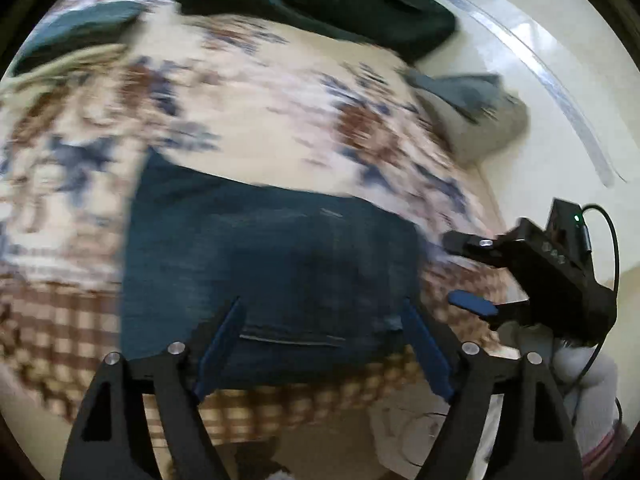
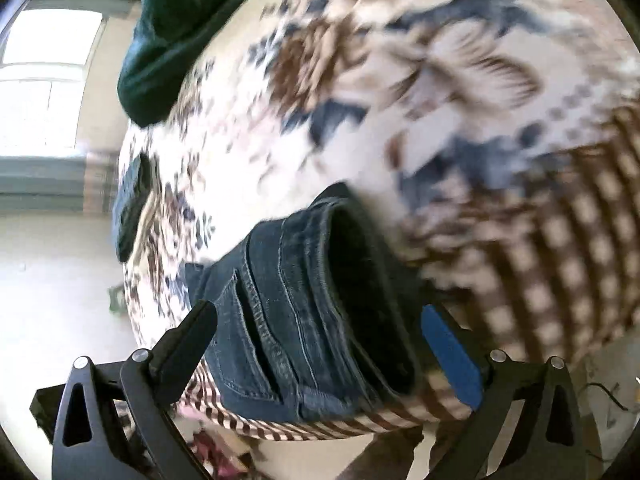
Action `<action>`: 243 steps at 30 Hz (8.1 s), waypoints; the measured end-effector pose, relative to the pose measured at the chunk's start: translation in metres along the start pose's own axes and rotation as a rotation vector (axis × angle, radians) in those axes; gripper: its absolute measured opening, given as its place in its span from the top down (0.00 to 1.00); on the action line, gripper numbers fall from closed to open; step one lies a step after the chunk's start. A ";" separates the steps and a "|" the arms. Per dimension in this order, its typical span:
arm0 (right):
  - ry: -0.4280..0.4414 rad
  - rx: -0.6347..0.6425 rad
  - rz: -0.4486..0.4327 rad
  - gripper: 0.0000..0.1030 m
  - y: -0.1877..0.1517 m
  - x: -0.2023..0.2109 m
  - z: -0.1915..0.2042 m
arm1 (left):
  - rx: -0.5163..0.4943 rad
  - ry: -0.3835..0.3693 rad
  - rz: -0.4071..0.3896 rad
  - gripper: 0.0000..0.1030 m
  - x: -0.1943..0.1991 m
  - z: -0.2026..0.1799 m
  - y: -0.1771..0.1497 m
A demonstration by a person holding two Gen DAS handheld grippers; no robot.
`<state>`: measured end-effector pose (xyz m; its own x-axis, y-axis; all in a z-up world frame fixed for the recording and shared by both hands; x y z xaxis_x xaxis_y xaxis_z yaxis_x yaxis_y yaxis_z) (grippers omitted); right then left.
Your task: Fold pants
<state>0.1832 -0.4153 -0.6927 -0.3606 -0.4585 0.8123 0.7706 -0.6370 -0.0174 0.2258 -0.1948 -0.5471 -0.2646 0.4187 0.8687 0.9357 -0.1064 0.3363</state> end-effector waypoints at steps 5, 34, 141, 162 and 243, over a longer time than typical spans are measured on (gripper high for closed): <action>-0.144 0.065 0.040 0.40 -0.005 -0.042 0.006 | 0.117 0.165 -0.028 0.22 0.009 0.084 0.020; -0.119 -0.126 0.014 0.20 0.023 0.034 -0.089 | 0.418 -0.100 0.206 0.41 -0.105 0.134 0.077; -0.061 0.260 -0.050 0.35 0.218 -0.364 0.557 | 0.337 0.062 -0.185 0.23 0.042 0.593 0.425; -0.474 0.676 -0.353 0.00 0.053 -0.099 0.648 | 0.140 0.414 -0.226 0.12 0.190 0.428 0.372; -0.256 0.877 -0.595 0.00 -0.274 0.344 0.709 | 0.069 0.485 -0.558 0.00 0.578 0.246 0.168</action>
<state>0.2209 0.0414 0.0048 -0.7580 -0.0159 0.6521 0.6522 -0.0040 0.7580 0.2872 0.2509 -0.0774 -0.7632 -0.0534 0.6439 0.6404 0.0691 0.7649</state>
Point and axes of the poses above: each gripper's, at about its wrist camera, not at the fingertips, and x roughly against the way its jaws point, z to its left, y to its top, the point moved 8 cm from there along -x, roughly the way its jaws point
